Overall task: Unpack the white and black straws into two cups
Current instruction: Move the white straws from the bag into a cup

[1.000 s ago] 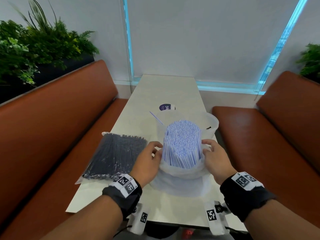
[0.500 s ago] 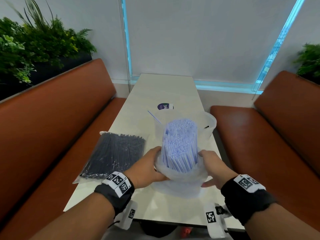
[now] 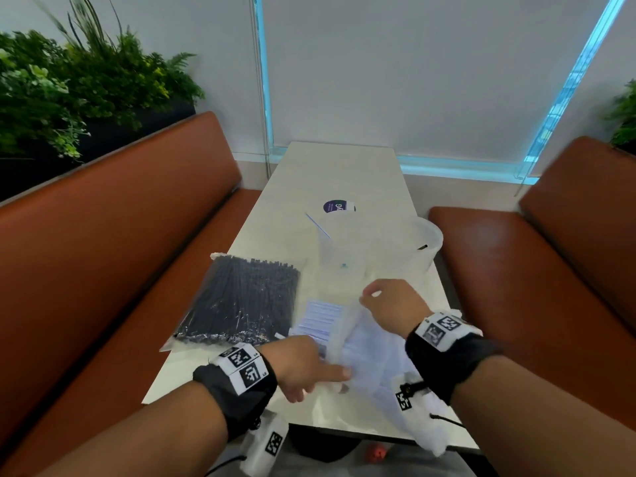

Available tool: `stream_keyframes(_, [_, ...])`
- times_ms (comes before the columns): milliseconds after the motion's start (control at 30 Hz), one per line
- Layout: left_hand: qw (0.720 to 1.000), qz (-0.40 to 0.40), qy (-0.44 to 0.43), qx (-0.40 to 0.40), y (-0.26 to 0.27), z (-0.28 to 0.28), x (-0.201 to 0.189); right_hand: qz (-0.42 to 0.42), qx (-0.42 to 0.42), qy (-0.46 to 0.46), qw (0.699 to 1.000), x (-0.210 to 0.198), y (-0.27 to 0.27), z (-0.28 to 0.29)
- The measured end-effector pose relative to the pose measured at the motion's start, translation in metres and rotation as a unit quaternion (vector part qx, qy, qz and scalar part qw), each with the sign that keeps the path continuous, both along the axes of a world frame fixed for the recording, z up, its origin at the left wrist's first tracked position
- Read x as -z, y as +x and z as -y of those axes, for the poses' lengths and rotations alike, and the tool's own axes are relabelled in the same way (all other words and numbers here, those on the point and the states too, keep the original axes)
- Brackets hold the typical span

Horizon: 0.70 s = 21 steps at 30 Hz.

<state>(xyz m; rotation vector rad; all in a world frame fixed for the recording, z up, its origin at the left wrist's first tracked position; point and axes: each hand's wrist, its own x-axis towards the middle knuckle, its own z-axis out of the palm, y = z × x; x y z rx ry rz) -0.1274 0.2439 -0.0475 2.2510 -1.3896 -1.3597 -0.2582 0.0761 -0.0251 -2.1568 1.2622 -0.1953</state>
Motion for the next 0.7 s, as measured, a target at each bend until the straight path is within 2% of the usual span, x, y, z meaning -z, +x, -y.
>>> stream_keyframes(100, [0.993, 0.097, 0.038, 0.055, 0.015, -0.01, -0.01, -0.067, 0.018, 0.035, 0.997, 0.024, 0.008, -0.008])
stream_keyframes(167, [0.975, 0.203, 0.004, 0.095, 0.019, -0.011, -0.022, -0.121, 0.039, 0.025, 0.992, 0.033, 0.013, -0.013])
stream_keyframes(233, [0.947, 0.287, -0.098, 0.103, 0.019, -0.002, -0.031, -0.141, 0.04, 0.016, 0.989, 0.038, 0.018, -0.019])
stream_keyframes(267, [0.932, 0.304, -0.17, 0.1, 0.018, 0.004, -0.034, -0.129, 0.037, 0.021, 0.991, 0.039, 0.019, -0.02])
stream_keyframes(333, [0.898, 0.285, -0.321, 0.1, 0.012, 0.018, -0.032, -0.083, 0.021, 0.041, 0.995, 0.041, 0.019, -0.018])
stream_keyframes(367, [0.883, 0.271, -0.363, 0.123, 0.011, 0.025, -0.024, -0.056, 0.003, 0.048, 0.997, 0.04, 0.017, -0.016])
stream_keyframes(400, [0.878, 0.268, -0.364, 0.156, 0.011, 0.03, -0.012, -0.028, -0.022, 0.046, 0.998, 0.039, 0.013, -0.012])
stream_keyframes(467, [0.893, 0.293, -0.271, 0.206, 0.011, 0.034, 0.017, 0.005, -0.056, 0.025, 0.998, 0.038, 0.003, -0.006])
stream_keyframes(533, [0.902, 0.314, -0.214, 0.205, 0.014, 0.036, 0.041, 0.006, -0.053, 0.01, 0.999, 0.04, -0.007, -0.002])
stream_keyframes(600, [0.899, 0.322, -0.223, 0.194, 0.015, 0.041, 0.053, -0.072, -0.04, -0.039, 0.996, 0.041, -0.007, -0.005])
stream_keyframes(633, [0.9, 0.319, -0.229, 0.188, 0.014, 0.043, 0.054, -0.145, -0.032, -0.077, 0.986, 0.041, -0.005, -0.008])
stream_keyframes(667, [0.902, 0.316, -0.233, 0.182, 0.013, 0.045, 0.056, -0.197, -0.021, -0.087, 0.976, 0.042, -0.003, -0.011])
stream_keyframes(700, [0.901, 0.316, -0.239, 0.176, 0.013, 0.046, 0.057, -0.21, -0.017, -0.067, 0.975, 0.042, -0.002, -0.014])
